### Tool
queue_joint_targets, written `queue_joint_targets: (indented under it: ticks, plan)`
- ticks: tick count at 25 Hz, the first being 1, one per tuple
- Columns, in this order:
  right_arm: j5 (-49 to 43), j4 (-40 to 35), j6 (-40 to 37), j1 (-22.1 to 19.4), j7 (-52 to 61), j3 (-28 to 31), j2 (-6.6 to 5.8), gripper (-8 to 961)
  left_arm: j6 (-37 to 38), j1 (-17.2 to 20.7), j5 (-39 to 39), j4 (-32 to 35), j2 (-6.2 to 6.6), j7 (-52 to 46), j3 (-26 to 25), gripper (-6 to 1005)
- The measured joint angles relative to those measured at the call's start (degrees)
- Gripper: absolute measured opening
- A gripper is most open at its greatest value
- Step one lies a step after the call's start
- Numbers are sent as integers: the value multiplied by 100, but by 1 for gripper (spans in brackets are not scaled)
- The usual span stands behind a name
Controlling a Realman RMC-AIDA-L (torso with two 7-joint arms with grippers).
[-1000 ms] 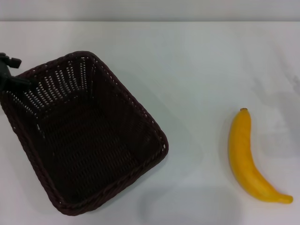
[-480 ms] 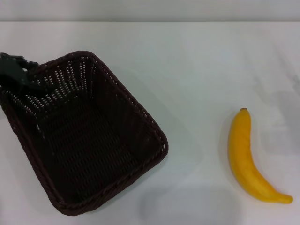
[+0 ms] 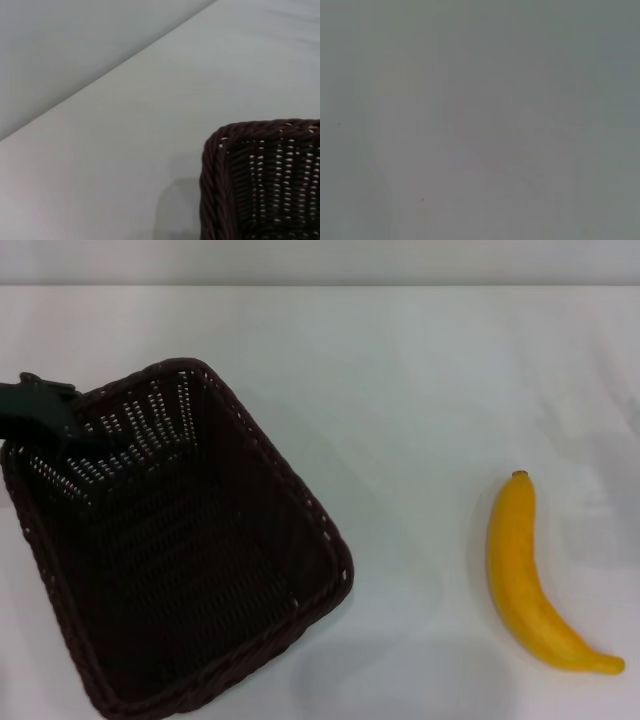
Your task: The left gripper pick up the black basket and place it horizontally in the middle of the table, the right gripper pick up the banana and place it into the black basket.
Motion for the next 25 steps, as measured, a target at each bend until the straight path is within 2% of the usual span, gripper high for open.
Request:
queue_joint_targets:
  ticks: [10,15,25]
  plan:
    - [13,30,26,34,52,3,-11,857,2,158,-106,45,-18,-88,-12,586]
    - [13,33,32,33,52,3,-24,857,163,176,-90,199,-21,-326,7,558]
    - [13,39,38,154,51,3,-31,857,574,175,-80,678,-15,-807,-1,320]
